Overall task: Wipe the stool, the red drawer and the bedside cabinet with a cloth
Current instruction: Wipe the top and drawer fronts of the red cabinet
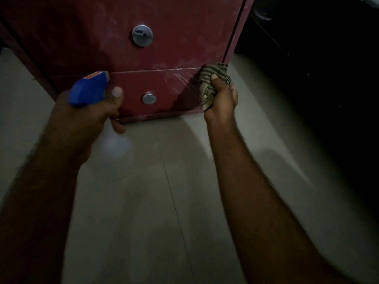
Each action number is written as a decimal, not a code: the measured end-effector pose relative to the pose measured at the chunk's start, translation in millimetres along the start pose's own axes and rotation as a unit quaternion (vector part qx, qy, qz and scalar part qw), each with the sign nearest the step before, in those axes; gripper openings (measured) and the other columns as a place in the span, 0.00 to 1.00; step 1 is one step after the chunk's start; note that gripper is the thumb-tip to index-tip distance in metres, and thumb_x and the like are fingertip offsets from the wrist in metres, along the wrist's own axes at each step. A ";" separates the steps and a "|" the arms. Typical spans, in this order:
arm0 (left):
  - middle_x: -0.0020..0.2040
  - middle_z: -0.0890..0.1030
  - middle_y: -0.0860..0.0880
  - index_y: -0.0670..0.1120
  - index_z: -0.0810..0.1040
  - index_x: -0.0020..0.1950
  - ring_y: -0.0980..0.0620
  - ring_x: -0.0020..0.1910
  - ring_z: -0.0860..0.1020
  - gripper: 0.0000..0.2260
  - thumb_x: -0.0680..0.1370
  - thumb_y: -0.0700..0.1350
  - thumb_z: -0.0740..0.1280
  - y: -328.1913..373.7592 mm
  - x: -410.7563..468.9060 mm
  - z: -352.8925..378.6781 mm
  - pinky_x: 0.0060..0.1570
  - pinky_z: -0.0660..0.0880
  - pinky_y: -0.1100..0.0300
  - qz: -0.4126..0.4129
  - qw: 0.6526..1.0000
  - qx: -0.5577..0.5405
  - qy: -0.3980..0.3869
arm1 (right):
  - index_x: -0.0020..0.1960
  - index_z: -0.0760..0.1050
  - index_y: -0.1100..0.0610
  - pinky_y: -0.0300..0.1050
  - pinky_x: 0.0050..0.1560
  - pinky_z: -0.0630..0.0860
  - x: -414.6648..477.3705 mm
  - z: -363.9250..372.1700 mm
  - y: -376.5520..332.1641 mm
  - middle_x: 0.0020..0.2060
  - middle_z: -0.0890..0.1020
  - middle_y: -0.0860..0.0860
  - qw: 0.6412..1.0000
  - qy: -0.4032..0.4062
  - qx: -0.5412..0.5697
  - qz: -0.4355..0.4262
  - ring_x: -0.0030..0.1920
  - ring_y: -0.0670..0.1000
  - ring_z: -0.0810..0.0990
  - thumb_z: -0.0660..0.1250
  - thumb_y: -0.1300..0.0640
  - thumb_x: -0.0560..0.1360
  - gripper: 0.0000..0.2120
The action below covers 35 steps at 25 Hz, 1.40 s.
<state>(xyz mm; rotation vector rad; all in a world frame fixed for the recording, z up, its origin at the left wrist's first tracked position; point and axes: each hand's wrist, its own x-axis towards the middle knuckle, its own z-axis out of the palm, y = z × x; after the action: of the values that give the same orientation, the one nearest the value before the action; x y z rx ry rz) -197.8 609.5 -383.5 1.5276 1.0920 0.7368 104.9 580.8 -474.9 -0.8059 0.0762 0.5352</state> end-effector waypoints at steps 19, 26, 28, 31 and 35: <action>0.40 0.81 0.48 0.62 0.79 0.56 0.52 0.31 0.83 0.11 0.75 0.60 0.72 1.7 -5.8 2.2 0.56 0.79 0.41 0.020 1.000 -0.013 0.010 | 0.69 0.72 0.74 0.46 0.30 0.81 19.2 -34.3 35.5 0.50 0.82 0.68 0.995 0.068 -0.054 0.051 0.34 0.58 0.84 0.69 0.74 0.73 0.25; 0.39 0.81 0.49 0.50 0.78 0.61 0.52 0.30 0.83 0.25 0.71 0.64 0.73 -1.1 -3.7 -3.3 0.53 0.81 0.40 -0.007 0.999 -0.013 0.030 | 0.53 0.79 0.72 0.44 0.26 0.78 16.1 -40.1 49.2 0.39 0.82 0.62 0.988 0.086 -0.076 0.098 0.28 0.55 0.81 0.66 0.76 0.74 0.09; 0.39 0.81 0.49 0.48 0.78 0.60 0.53 0.30 0.83 0.25 0.71 0.63 0.72 -3.2 -4.2 -3.8 0.58 0.79 0.39 -0.008 0.999 -0.010 0.030 | 0.53 0.80 0.72 0.44 0.28 0.79 14.3 -41.3 51.4 0.42 0.82 0.62 0.984 0.090 -0.090 0.126 0.30 0.55 0.81 0.63 0.77 0.74 0.11; 0.40 0.81 0.49 0.56 0.77 0.59 0.55 0.29 0.82 0.15 0.75 0.58 0.72 -4.6 -6.3 -2.1 0.59 0.78 0.40 0.000 0.999 -0.028 0.025 | 0.59 0.79 0.75 0.47 0.33 0.81 18.1 -39.2 51.3 0.47 0.84 0.67 0.987 0.088 -0.087 0.105 0.34 0.58 0.82 0.63 0.77 0.73 0.16; 0.39 0.80 0.50 0.61 0.76 0.54 0.55 0.29 0.82 0.10 0.76 0.57 0.72 -5.8 -5.1 -2.9 0.61 0.76 0.36 0.011 0.999 -0.037 0.027 | 0.66 0.73 0.74 0.50 0.35 0.82 11.2 -42.7 59.9 0.51 0.83 0.69 0.992 0.061 -0.079 0.072 0.38 0.61 0.85 0.72 0.74 0.66 0.28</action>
<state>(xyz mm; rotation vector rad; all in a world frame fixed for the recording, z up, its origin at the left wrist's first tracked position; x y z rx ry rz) -203.9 606.1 -387.9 1.4669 1.0775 0.8289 91.4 589.6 -547.6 -0.9926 0.2071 0.6337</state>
